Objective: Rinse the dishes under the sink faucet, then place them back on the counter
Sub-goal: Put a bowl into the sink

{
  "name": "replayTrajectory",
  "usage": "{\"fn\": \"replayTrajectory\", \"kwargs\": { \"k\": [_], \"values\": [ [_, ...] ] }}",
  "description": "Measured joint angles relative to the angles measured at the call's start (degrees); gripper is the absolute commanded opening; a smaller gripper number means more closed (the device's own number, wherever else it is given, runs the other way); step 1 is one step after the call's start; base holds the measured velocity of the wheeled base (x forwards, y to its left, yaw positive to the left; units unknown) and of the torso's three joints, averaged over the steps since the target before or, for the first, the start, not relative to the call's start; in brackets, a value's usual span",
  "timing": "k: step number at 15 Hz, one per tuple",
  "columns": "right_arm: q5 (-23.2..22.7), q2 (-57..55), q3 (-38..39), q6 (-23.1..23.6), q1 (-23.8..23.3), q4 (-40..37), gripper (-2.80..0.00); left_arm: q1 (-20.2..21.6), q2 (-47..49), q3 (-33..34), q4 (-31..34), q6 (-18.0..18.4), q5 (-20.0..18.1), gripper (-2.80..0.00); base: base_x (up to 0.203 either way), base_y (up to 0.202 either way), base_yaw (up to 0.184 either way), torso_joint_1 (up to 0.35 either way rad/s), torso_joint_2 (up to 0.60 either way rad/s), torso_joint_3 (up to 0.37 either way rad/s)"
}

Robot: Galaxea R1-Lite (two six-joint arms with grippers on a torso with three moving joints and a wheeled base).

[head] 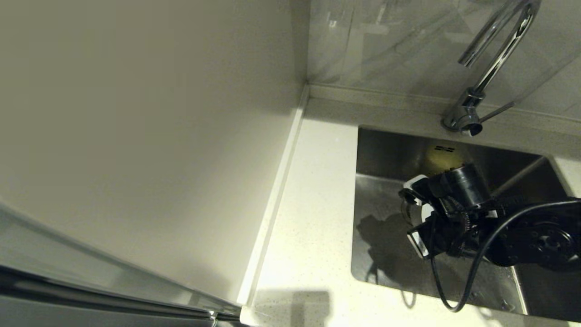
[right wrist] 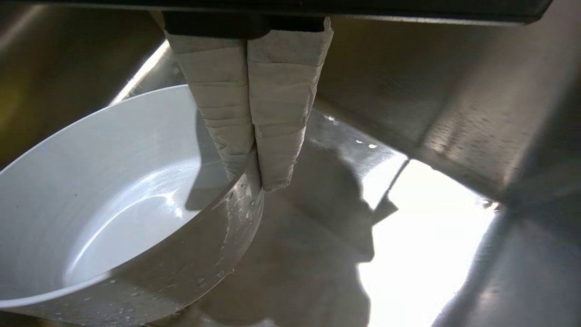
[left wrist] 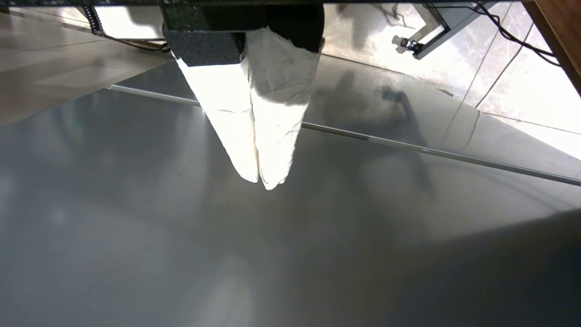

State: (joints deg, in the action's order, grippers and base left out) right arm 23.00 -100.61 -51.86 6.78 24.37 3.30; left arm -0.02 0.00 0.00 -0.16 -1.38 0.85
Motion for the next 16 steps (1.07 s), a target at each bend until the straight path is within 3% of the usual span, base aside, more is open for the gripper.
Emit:
{"fn": "replayTrajectory", "kwargs": {
  "k": [12,13,16],
  "values": [
    [-0.2,-19.6,-10.5,-2.0,-0.1,0.2,-2.80,0.0,0.0,0.0,0.0,0.0,0.0,-2.80,0.000,0.000,0.000,0.000,0.00,0.000],
    [-0.2,-20.5,-10.9,-2.0,-0.2,0.2,0.00,0.0,0.0,0.0,0.0,0.0,0.0,-2.80,0.000,0.000,0.000,0.000,0.00,0.000],
    [-0.2,-22.5,-11.7,-2.0,-0.6,0.2,0.00,0.0,0.0,0.0,0.0,0.0,0.0,-2.80,0.000,0.000,0.000,0.000,0.00,0.000]
  ]
}}
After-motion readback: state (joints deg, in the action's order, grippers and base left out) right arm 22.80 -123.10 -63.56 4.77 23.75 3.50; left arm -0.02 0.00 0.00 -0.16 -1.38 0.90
